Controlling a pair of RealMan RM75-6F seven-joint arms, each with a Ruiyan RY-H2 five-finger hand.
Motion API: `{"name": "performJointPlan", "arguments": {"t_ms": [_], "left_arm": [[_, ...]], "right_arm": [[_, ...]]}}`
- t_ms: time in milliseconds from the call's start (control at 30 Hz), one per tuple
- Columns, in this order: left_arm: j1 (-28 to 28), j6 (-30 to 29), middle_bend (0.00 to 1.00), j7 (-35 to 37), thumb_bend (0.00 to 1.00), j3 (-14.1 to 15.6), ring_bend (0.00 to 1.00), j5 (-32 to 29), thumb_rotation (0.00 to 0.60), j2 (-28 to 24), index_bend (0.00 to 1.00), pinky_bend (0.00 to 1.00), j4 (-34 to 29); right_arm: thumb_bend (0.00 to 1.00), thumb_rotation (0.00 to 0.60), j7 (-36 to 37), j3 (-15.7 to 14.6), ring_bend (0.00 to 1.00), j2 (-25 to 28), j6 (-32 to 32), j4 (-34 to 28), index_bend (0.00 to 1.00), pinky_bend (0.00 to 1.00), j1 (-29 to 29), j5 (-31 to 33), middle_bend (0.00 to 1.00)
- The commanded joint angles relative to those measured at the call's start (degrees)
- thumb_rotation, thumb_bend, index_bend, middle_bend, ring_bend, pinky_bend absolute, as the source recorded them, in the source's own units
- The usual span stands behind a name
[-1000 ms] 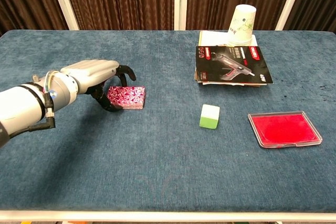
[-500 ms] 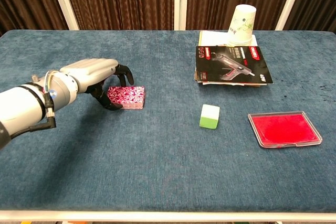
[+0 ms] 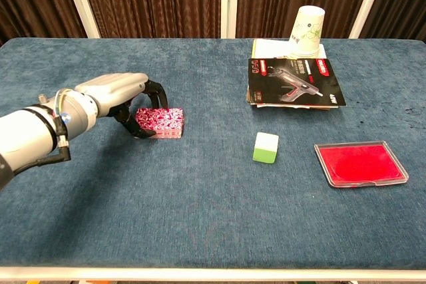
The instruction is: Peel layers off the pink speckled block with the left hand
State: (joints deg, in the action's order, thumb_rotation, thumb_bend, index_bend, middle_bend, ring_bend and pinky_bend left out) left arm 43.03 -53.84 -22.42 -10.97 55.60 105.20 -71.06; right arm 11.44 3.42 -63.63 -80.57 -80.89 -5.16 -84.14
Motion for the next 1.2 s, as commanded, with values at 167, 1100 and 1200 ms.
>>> {"name": "performJointPlan", "arguments": {"t_ms": [167, 1100, 1200], "left_arm": [[-0.5, 0.1, 0.38, 1.7, 0.3, -0.2, 0.12, 0.5, 0.6, 0.0, 0.35, 0.04, 0.5], [-2.8, -0.5, 0.41, 8.9, 0.31, -1.9, 0.14, 2.7, 0.6, -3.7, 0.36, 0.04, 5.4], [-2.8, 0.3, 0.42, 10.7, 0.31, -2.7, 0.15, 2.4, 0.6, -3.5, 0.37, 0.04, 9.2]], "right_arm": [[0.06, 0.6, -0.3, 0.0, 0.0, 0.0, 0.0, -0.2, 0.0, 0.0, 0.0, 0.0, 0.0], [0.06, 0.6, -1.7, 0.3, 0.0, 0.4, -0.2, -1.6, 0.0, 0.0, 0.0, 0.2, 0.0], [0.06, 0.6, -1.9, 0.1, 0.0, 0.5, -0.3, -1.7, 0.0, 0.0, 0.0, -0.2, 0.0]]}}
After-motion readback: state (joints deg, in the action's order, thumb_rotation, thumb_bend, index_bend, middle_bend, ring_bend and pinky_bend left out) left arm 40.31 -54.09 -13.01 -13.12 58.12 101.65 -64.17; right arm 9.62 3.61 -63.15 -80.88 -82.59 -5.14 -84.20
